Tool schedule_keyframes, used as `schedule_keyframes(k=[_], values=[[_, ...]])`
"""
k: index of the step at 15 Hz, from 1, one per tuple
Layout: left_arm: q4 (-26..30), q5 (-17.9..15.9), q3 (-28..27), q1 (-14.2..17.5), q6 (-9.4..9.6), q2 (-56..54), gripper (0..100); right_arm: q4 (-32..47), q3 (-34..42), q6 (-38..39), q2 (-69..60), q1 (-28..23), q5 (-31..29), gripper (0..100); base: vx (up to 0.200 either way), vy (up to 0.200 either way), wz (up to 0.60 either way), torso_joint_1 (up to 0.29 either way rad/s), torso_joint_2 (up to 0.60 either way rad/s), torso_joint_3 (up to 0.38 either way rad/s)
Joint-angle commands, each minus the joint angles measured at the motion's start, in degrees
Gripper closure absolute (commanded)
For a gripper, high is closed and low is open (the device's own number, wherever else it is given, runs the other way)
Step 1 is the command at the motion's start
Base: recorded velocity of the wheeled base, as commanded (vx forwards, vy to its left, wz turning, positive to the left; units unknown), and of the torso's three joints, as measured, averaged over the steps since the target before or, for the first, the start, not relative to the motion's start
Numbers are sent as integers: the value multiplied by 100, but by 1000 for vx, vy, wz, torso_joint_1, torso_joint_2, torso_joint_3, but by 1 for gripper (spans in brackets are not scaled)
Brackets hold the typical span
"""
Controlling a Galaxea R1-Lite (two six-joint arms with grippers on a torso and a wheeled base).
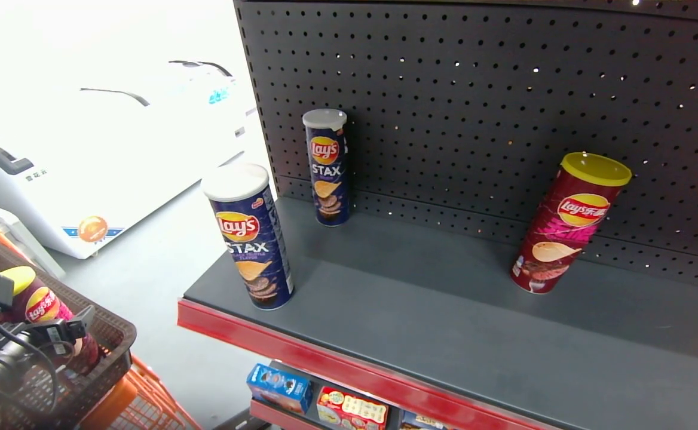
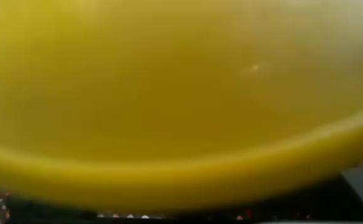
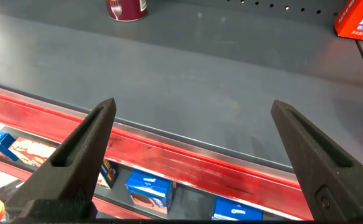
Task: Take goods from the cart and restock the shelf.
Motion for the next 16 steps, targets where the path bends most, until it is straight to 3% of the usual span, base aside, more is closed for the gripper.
schedule_keyframes(k=[1,3,4,9,12,15,16], values=[[3,1,-61,-7,2,139,0,-2,0,-4,7,2,0,0,0,0,0,0,0,0],[-50,1,-96,-7,-7,192,0,-2,0,-4,7,2,0,0,0,0,0,0,0,0],[-41,1,-158,-7,-7,192,100,-2,0,-4,7,2,0,0,0,0,0,0,0,0],[29,-8,-193,-60,46,25,100,-2,0,-4,7,2,0,0,0,0,0,0,0,0],[91,-17,-263,-262,72,-590,100,-2,0,-4,7,2,0,0,0,0,0,0,0,0],[724,-26,-676,-543,63,-1285,100,-2,0,-4,7,2,0,0,0,0,0,0,0,0],[1321,-26,-975,-780,63,-1830,100,-2,0,-4,7,2,0,0,0,0,0,0,0,0]])
